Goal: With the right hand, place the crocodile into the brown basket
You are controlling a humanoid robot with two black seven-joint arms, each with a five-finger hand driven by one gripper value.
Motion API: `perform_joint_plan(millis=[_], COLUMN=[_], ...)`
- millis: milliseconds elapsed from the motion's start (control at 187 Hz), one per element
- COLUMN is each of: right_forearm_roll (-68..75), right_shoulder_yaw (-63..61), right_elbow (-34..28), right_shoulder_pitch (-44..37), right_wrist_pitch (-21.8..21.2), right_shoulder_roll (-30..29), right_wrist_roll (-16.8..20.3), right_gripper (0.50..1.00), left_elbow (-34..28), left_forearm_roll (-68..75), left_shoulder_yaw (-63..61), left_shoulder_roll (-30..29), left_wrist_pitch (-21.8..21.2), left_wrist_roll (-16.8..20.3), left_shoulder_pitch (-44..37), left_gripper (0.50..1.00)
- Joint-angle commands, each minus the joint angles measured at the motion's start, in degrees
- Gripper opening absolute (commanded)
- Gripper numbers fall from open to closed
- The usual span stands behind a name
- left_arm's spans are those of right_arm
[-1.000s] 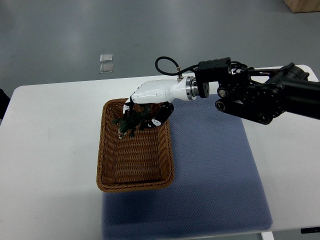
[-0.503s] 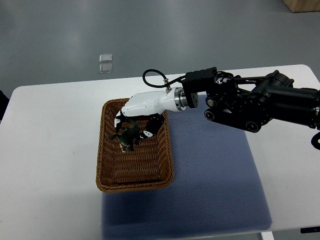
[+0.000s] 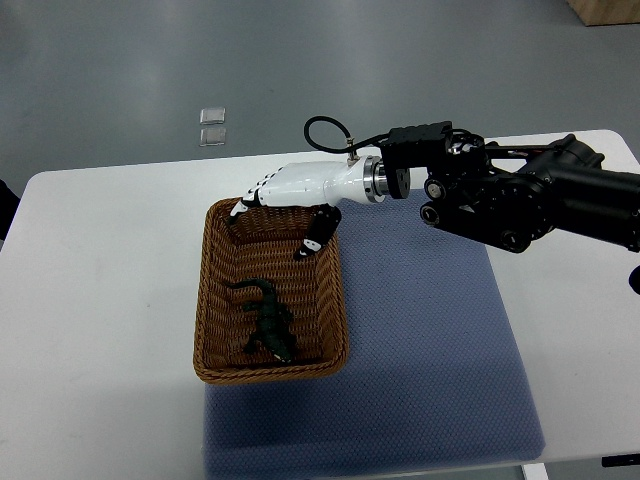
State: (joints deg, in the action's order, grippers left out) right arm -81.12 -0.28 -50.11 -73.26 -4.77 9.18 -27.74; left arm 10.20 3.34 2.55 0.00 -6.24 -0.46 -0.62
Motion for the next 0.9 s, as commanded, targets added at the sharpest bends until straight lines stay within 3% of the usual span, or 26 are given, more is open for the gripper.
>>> perform_joint_plan(millis=[0, 465, 893], right_forearm_roll=[2.45, 31.80, 62.83], right_shoulder_yaw=[-5.87, -18.18, -18.44], right_elbow=[2.91, 18.29, 19.26], right_shoulder_pitch=[2.06, 11.20, 19.82], right_wrist_pitch=[-0.76, -1.20, -0.41], right_shoulder_roll=[0.23, 3.92, 7.87], right_wrist_roll=[1.10, 5.85, 6.55], right_gripper=[0.903, 0.911, 0.911], left_elbow=[0.00, 0.00, 0.00], left_forearm_roll=[0.00, 0.00, 0.00], left_shoulder_yaw=[0.00, 0.09, 0.00], left_shoulder_roll=[0.00, 0.00, 0.00], left_wrist_pitch=[0.00, 0.00, 0.00], left_wrist_roll=[0.02, 0.02, 0.02], left_shoulder_pitch=[0.01, 0.01, 0.01], left_gripper=[1.000, 1.000, 1.000])
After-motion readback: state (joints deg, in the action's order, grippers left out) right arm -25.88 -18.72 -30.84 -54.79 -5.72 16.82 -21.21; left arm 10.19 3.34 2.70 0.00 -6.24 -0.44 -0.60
